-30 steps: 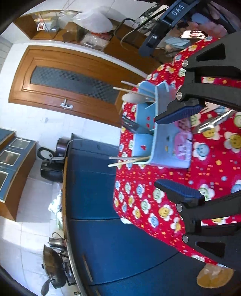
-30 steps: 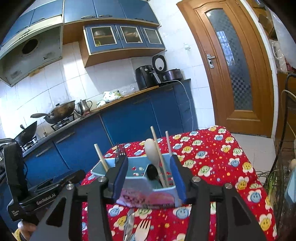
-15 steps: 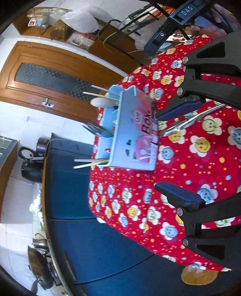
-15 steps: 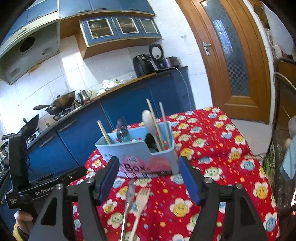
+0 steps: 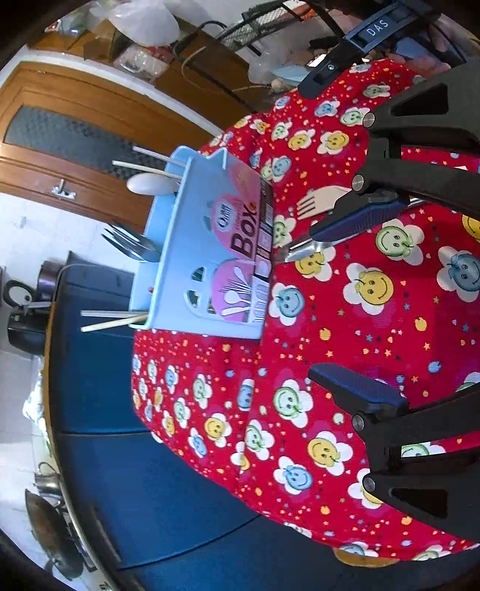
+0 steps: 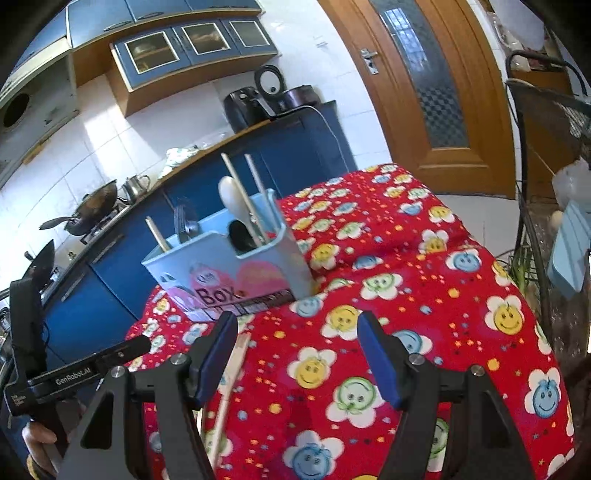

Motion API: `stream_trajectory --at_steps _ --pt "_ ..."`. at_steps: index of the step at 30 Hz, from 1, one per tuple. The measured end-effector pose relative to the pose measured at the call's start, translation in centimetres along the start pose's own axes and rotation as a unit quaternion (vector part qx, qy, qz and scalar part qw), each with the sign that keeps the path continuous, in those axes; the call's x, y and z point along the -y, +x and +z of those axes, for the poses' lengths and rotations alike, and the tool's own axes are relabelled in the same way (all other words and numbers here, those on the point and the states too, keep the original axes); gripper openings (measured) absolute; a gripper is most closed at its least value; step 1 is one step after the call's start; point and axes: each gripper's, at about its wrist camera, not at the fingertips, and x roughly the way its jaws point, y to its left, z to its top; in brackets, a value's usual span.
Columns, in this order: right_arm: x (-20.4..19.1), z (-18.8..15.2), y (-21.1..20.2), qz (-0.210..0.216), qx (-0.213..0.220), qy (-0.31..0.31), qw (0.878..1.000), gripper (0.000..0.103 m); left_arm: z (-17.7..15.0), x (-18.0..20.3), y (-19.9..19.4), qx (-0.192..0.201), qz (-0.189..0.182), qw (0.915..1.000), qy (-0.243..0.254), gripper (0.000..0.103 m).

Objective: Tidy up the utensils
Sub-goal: 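Move both tools back down to the knife and fork on the cloth, then grasp the silver knife with the left tool while the right grasps the beige fork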

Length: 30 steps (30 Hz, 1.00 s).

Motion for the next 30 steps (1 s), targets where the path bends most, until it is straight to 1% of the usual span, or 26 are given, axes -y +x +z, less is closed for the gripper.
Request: stream_trajectory --at_steps 5,8,13,16,21,26,30 --pt "1.0 -0.5 0.4 -0.005 -0.010 0.011 1.000 0.070 -0.2 0.2 1.1 -0.020 0.004 0.9998 -0.003 0.070" --pt "1.5 -0.6 0.5 -0.001 -0.013 0.021 1.000 0.070 -0.5 0.6 1.7 -0.034 0.007 0.9994 0.004 0.070" --pt "1.8 -0.7 0.5 0.005 -0.016 0.028 0.999 0.070 -0.9 1.6 2.3 -0.052 -0.004 0.9985 0.015 0.070" --pt "1.8 -0.7 0.5 0.007 -0.016 0.029 0.999 0.070 -1.4 2.5 2.8 -0.071 -0.017 0.9969 0.028 0.070" --pt "2.0 -0.8 0.5 0.011 -0.019 0.034 0.999 0.070 -2.2 3.9 3.2 -0.093 -0.019 0.9943 0.047 0.070" --pt "2.1 -0.8 0.5 0.014 -0.019 0.037 0.999 0.070 -2.6 4.8 3.5 -0.105 -0.014 0.9923 0.065 0.070" --pt "2.1 -0.8 0.5 0.014 -0.019 0.037 0.999 0.070 -2.7 4.8 3.9 -0.107 -0.009 0.9923 0.062 0.068"
